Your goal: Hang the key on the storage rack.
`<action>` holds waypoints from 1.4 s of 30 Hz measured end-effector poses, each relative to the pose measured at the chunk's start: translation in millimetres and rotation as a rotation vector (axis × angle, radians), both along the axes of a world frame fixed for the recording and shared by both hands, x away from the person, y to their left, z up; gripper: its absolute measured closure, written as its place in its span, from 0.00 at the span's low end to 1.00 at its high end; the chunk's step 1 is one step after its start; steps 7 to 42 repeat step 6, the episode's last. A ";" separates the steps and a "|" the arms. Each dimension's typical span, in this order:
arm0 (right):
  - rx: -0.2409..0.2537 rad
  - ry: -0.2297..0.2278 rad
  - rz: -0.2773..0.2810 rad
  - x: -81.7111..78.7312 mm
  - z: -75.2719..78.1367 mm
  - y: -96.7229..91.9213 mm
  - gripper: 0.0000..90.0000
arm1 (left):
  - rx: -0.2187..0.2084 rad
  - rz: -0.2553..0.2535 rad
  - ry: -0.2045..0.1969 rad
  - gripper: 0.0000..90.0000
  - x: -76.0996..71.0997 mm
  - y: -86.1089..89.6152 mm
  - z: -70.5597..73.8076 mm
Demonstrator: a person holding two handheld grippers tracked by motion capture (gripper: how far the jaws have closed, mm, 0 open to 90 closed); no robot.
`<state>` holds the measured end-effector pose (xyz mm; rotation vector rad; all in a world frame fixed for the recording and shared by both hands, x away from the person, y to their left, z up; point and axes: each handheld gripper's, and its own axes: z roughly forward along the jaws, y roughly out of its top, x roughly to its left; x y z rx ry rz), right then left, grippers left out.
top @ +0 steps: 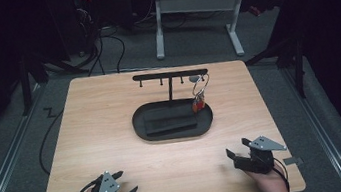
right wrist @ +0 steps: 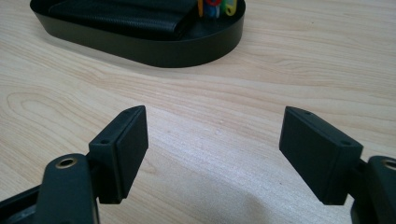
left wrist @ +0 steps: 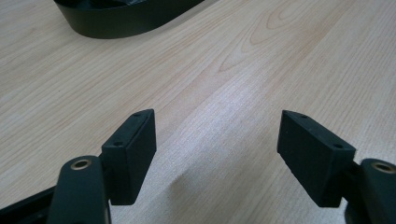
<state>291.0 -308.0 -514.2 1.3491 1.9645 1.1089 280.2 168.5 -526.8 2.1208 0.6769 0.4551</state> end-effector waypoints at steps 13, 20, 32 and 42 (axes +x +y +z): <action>0.002 0.006 -0.002 2.5 -1.3 1.7 0.26 | -0.007 0.006 -0.011 0.33 -1.0 4.3 0.6; 0.002 0.006 -0.002 2.5 -1.3 1.7 0.26 | -0.007 0.006 -0.011 0.33 -1.0 4.3 0.6; 0.002 0.006 -0.002 2.5 -1.3 1.7 0.26 | -0.007 0.006 -0.011 0.33 -1.0 4.3 0.6; 0.002 0.006 -0.002 2.5 -1.3 1.7 0.26 | -0.007 0.006 -0.011 0.33 -1.0 4.3 0.6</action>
